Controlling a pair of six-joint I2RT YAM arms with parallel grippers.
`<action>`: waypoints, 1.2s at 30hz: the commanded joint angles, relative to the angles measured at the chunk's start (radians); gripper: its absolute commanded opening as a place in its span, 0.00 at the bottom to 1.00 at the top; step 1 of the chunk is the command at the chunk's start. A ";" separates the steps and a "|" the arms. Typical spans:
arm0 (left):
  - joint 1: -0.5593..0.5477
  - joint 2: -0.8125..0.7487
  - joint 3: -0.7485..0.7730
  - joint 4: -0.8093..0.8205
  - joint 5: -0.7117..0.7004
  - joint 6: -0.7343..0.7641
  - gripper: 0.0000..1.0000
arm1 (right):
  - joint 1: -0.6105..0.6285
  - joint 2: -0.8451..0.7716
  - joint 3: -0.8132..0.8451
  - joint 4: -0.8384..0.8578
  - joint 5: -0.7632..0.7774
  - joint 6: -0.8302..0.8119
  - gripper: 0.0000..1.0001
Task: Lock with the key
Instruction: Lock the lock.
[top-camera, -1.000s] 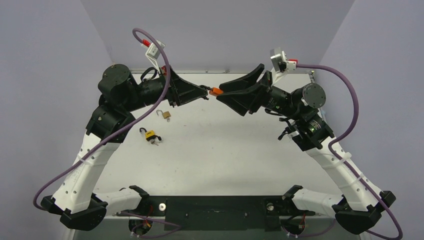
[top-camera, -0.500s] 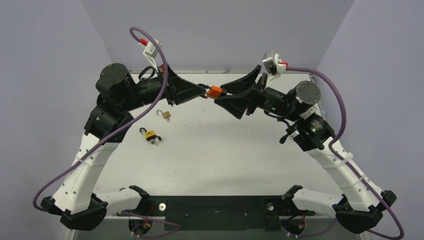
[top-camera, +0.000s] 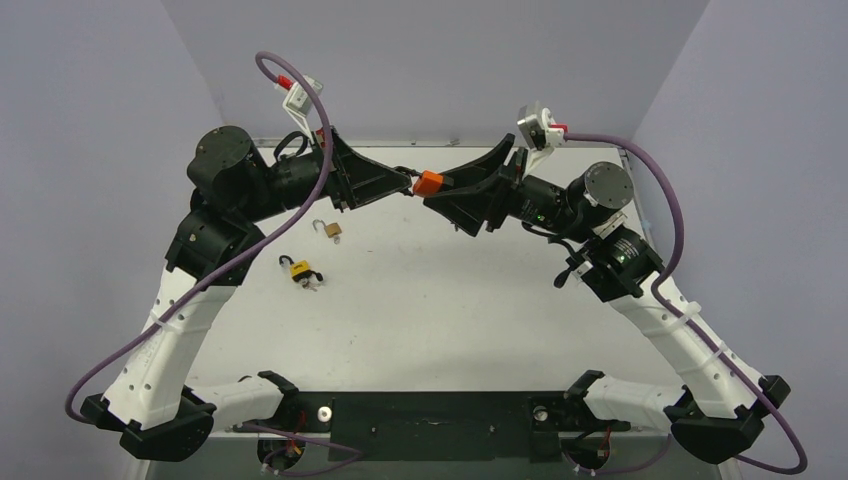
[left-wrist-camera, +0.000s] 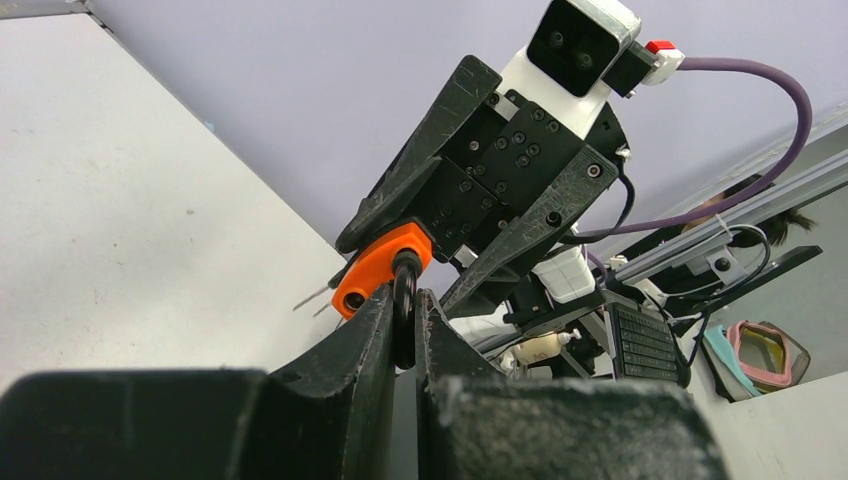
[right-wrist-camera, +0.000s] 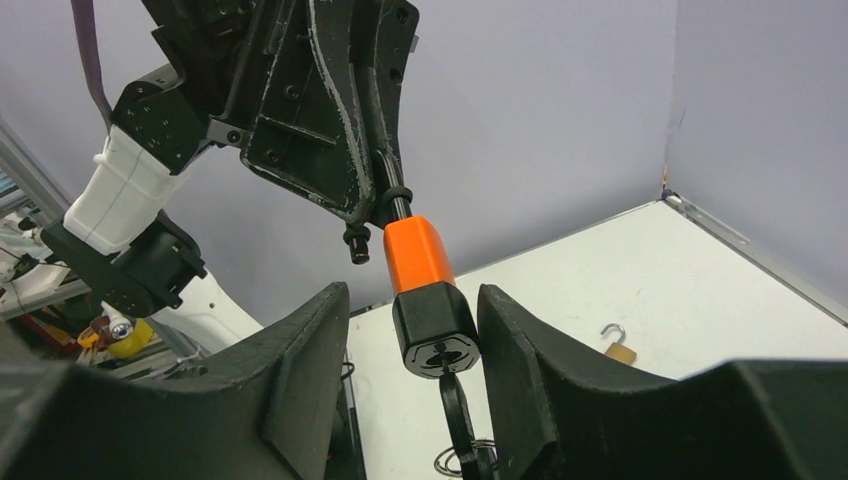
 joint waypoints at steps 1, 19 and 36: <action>0.004 -0.022 0.039 0.093 0.011 -0.015 0.00 | 0.015 0.006 -0.012 0.092 -0.015 0.023 0.45; 0.005 -0.046 -0.025 0.114 0.016 0.001 0.00 | 0.015 -0.024 -0.059 0.153 -0.014 0.094 0.05; 0.020 -0.153 -0.150 0.000 0.137 0.261 0.36 | 0.055 -0.164 -0.189 0.097 -0.051 0.214 0.00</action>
